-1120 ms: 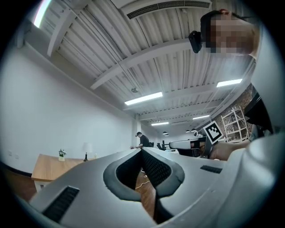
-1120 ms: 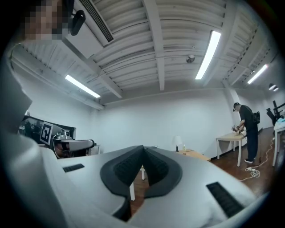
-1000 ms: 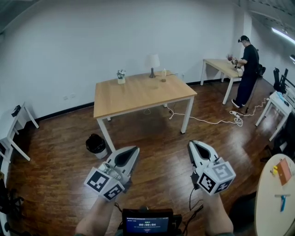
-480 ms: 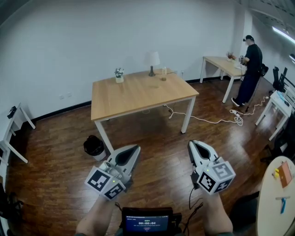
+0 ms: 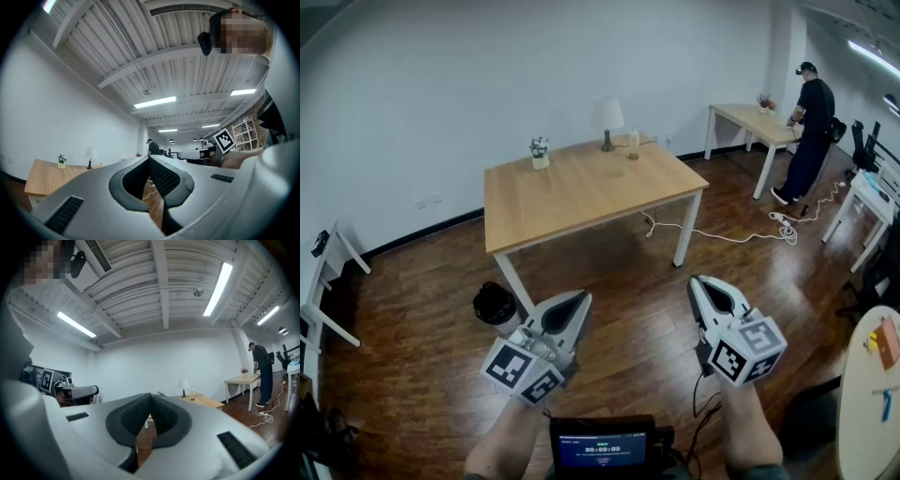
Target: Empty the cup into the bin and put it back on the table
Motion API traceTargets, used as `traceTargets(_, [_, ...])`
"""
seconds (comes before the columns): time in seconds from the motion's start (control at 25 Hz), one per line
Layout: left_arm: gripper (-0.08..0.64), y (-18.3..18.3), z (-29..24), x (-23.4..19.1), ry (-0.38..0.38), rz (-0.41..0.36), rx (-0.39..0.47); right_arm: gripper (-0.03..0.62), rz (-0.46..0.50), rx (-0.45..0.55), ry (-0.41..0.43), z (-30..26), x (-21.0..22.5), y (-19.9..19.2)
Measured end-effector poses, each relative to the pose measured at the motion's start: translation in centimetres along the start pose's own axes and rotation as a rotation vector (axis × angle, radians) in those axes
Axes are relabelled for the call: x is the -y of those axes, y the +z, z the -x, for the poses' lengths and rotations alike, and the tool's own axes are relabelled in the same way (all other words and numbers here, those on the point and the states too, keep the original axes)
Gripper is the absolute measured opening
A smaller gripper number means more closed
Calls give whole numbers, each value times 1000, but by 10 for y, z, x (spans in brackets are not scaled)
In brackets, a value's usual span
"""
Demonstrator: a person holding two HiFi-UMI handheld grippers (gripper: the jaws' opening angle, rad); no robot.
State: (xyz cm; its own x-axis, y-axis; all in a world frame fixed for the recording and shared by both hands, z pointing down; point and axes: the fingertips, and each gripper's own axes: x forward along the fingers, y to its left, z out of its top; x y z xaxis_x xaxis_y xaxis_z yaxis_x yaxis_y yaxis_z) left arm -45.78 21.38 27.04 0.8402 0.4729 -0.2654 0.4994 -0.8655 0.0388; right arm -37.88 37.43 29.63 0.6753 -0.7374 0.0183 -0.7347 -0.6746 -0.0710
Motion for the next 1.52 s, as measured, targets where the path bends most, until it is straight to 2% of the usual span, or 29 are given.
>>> traceTargets(0.44, [-5,-11,-8,-34,2,53,7,2,27,-26,-29,-23,3,4])
traceTargets(0.68, [-5,-27,-25,-51,17,70,-25,2,12,-41,-39,-41,19,-4])
traceTargets(0.84, [-5,-31,-42,-63,30,52,-23,2,-3,-28,-17,-62,36,-8])
traceTargets(1.24, [-5,-31,-116,-108,78,-7,-27,2,1,1,38,-127,96,10])
traceTargets(1.52, [-5,-47,-168,-130,146,-12,-30,2,11,-2,106,-162,138,13])
